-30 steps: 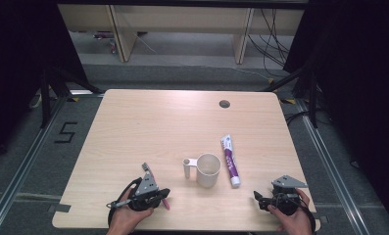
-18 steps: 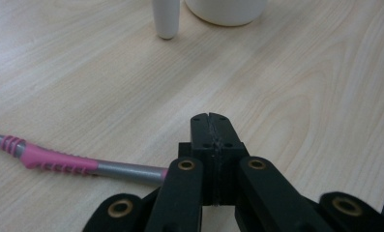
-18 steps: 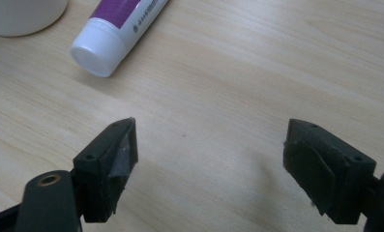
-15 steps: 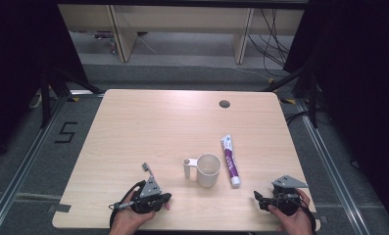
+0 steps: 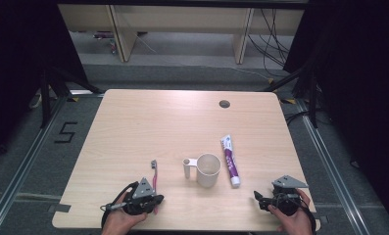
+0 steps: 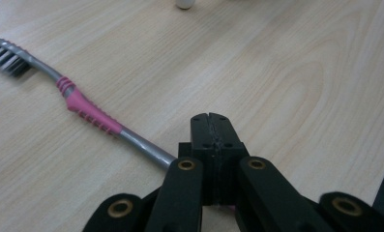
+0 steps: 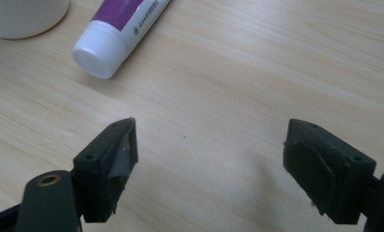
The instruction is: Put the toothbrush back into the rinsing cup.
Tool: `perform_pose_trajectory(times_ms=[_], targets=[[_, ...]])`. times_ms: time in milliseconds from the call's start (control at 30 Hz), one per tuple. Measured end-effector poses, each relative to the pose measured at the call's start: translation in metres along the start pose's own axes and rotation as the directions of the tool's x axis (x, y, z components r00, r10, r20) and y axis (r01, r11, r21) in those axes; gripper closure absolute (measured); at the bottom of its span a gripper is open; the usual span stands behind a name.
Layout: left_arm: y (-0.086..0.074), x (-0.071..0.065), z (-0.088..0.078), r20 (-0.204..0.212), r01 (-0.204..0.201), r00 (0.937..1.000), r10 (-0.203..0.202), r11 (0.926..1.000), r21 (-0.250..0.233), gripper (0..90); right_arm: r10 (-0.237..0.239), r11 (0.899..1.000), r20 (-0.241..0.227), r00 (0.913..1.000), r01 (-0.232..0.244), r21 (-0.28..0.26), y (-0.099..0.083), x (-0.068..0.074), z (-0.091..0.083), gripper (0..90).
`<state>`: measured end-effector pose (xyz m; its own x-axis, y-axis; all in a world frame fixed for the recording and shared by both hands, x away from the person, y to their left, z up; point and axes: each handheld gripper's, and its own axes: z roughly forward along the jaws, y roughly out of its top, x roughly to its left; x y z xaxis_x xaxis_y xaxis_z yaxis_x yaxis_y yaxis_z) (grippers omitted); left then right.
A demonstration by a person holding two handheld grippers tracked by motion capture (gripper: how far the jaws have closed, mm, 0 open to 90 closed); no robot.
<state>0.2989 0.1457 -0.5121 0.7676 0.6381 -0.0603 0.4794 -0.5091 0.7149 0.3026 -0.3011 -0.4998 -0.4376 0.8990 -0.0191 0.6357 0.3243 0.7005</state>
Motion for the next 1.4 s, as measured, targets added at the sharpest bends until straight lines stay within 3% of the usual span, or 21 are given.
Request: perform_pose_trajectory(times_ms=[67, 300, 500, 667, 733, 800, 833, 967, 1033, 1100, 1233, 1267, 1300, 1333, 1400], targets=[[-0.001, 0.002, -0.003, -0.014, -0.015, 0.9998, 0.015, 0.9997, 0.017, 89.6, 0.000, 1.000, 0.000, 1.0000, 0.000, -0.006, 0.000, 0.000, 0.000, 20.9], [-0.009, 0.008, -0.011, -0.042, -0.011, 0.9991, 0.013, 0.9995, 0.031, 89.6, -0.006, 1.000, -0.003, 1.0000, 0.006, -0.012, 0.000, 0.000, 0.001, 20.9], [-0.013, 0.020, -0.022, -0.073, 0.004, 0.9973, -0.003, 0.9998, 0.021, 89.6, -0.012, 1.000, 0.000, 0.9999, 0.012, -0.009, 0.000, -0.001, 0.001, 20.9], [-0.015, 0.029, -0.025, -0.114, 0.006, 0.9934, -0.001, 0.9990, 0.044, 89.6, -0.010, 1.000, -0.001, 0.9999, 0.010, -0.006, 0.000, -0.001, 0.001, 20.9], [-0.015, 0.030, -0.026, -0.111, 0.009, 0.9938, -0.005, 0.9993, 0.037, 89.5, -0.012, 1.000, 0.000, 0.9999, 0.012, -0.008, 0.000, -0.001, 0.001, 20.9], [-0.013, 0.030, -0.027, -0.111, 0.018, 0.9937, -0.016, 0.9997, 0.019, 86.5, -0.012, 1.000, -0.001, 0.9999, 0.012, -0.009, 0.000, -0.002, 0.001, 20.9], [-0.010, 0.029, -0.028, -0.122, 0.010, 0.9925, -0.008, 0.9998, 0.016, 83.9, 0.015, 1.000, 0.001, 0.9999, -0.015, 0.007, 0.000, 0.000, 0.000, 20.9], [0.006, 0.031, -0.028, -0.150, -0.036, 0.9878, 0.041, 0.9987, 0.037, 74.0, 0.016, 1.000, 0.002, 0.9999, -0.016, 0.008, -0.001, 0.000, 0.001, 20.9], [0.013, 0.033, -0.026, -0.137, -0.056, 0.9883, 0.067, 0.9949, 0.084, 69.8, 0.010, 1.000, 0.005, 0.9999, -0.010, -0.002, 0.000, 0.000, 0.000, 20.9], [0.021, 0.034, -0.022, -0.136, -0.044, 0.9888, 0.062, 0.9905, 0.131, 62.8, 0.067, 0.998, -0.004, 0.9978, -0.067, 0.011, -0.001, 0.004, -0.001, 20.9], [0.035, 0.040, -0.016, -0.092, -0.070, 0.9915, 0.092, 0.9735, 0.218, 59.0, 0.051, 0.999, -0.004, 0.9987, -0.051, 0.014, -0.001, 0.003, -0.001, 20.9], [0.037, 0.040, -0.014, -0.083, -0.071, 0.9923, 0.092, 0.9703, 0.231, 59.6, 0.025, 1.000, -0.005, 0.9997, -0.025, -0.001, 0.000, 0.002, 0.000, 20.9], [0.039, 0.041, -0.012, -0.079, -0.067, 0.9930, 0.088, 0.9692, 0.237, 60.0, 0.031, 1.000, -0.008, 0.9995, -0.031, 0.002, 0.000, 0.002, 0.000, 20.9], [0.040, 0.042, -0.011, -0.076, -0.071, 0.9928, 0.093, 0.9651, 0.252, 60.2, -0.002, 1.000, 0.001, 1.0000, 0.002, -0.008, 0.000, 0.000, 0.000, 20.9], [0.044, 0.044, -0.007, -0.073, -0.076, 0.9923, 0.100, 0.9576, 0.278, 60.2, 0.011, 1.000, 0.008, 0.9999, -0.011, 0.000, 0.000, 0.001, -0.001, 20.9]])
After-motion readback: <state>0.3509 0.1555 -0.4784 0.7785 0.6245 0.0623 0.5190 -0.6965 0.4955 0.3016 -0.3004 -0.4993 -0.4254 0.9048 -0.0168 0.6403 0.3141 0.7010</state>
